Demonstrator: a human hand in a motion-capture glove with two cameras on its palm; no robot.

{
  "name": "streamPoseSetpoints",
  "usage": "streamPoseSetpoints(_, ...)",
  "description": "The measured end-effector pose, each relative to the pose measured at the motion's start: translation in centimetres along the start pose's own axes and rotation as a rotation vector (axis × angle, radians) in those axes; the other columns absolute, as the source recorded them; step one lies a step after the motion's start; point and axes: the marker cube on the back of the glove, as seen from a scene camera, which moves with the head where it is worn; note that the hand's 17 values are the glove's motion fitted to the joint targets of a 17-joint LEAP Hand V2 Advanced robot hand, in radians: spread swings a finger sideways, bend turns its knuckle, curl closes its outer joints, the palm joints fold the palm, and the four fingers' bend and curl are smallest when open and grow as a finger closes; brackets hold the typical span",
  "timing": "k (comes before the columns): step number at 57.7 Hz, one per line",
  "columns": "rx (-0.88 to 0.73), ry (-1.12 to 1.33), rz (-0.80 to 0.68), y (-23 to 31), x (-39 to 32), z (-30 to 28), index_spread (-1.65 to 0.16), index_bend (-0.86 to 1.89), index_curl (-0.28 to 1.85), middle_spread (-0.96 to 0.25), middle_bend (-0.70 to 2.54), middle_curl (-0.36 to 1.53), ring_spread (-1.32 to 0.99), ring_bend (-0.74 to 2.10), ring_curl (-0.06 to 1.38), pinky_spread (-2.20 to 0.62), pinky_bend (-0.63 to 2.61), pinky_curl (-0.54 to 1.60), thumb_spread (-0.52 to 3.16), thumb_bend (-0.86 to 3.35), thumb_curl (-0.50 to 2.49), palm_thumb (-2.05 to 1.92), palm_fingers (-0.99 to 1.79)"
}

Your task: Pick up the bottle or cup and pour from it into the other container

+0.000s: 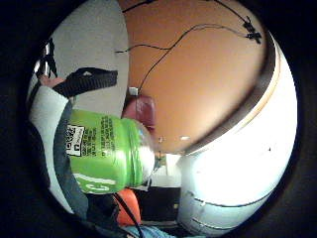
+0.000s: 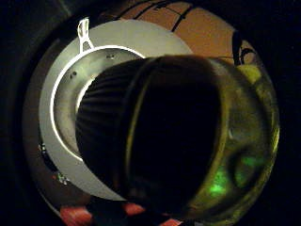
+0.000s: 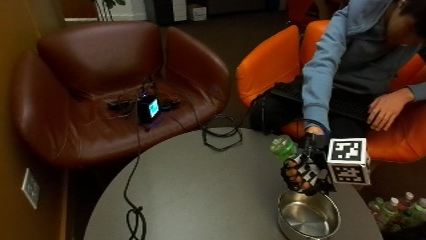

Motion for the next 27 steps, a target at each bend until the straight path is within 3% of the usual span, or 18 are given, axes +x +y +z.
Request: streamPoseSetpoints(27,-0.026,-0.037,-0.022,0.4,-1.2,0.9,-0.28,0.18,0.51,-0.15,0.47,0.51,-0.26,0.49,0.48,-0.34,0.28,0.39,-0.11,-0.03,0.71,1.09,1.26)
